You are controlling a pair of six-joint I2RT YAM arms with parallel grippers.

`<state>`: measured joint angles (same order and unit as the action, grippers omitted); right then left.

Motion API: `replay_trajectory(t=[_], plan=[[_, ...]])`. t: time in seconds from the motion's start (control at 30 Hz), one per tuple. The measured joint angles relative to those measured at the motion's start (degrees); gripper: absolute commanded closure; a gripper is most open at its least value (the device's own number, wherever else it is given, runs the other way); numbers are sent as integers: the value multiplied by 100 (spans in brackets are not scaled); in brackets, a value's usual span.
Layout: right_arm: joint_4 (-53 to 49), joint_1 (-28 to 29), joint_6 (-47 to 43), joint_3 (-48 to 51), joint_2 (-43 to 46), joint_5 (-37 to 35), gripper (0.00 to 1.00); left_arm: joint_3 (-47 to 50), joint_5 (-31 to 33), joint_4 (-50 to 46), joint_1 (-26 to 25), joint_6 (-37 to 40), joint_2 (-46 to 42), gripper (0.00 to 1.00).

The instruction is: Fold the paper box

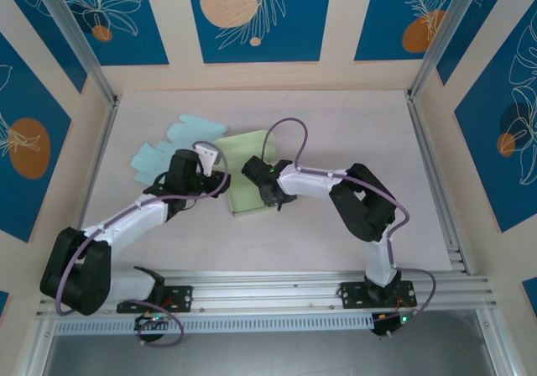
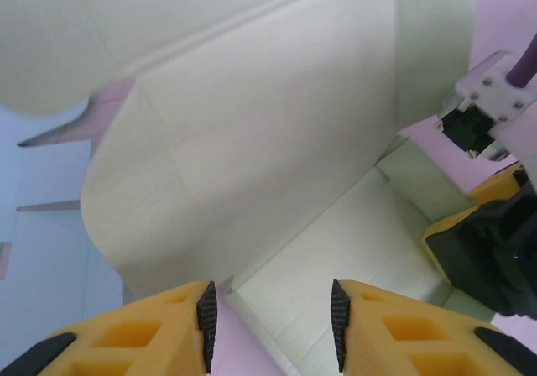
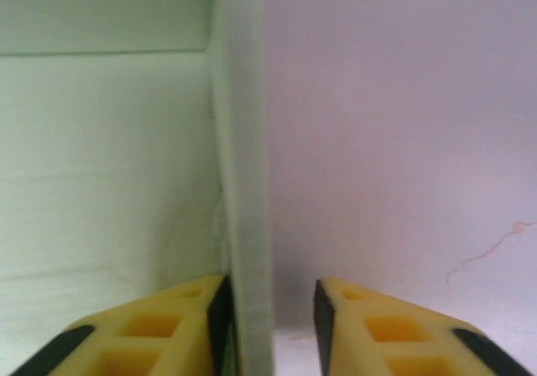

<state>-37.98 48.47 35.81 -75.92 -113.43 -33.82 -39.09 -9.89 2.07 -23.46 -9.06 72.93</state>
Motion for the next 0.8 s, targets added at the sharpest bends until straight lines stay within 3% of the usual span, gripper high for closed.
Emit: replay_trajectory(t=[0.2,0.5,0.8], plan=[[-109,-15,-160,-33,55,262,48,-11,4,-31,0,-44,-232,57],[-42,-17,-337,-243,120,560,43,-11,101,-170,0,-46,-251,53],[42,-52,-614,-249,573,579,37,-210,581,-693,109,452,-363,29]])
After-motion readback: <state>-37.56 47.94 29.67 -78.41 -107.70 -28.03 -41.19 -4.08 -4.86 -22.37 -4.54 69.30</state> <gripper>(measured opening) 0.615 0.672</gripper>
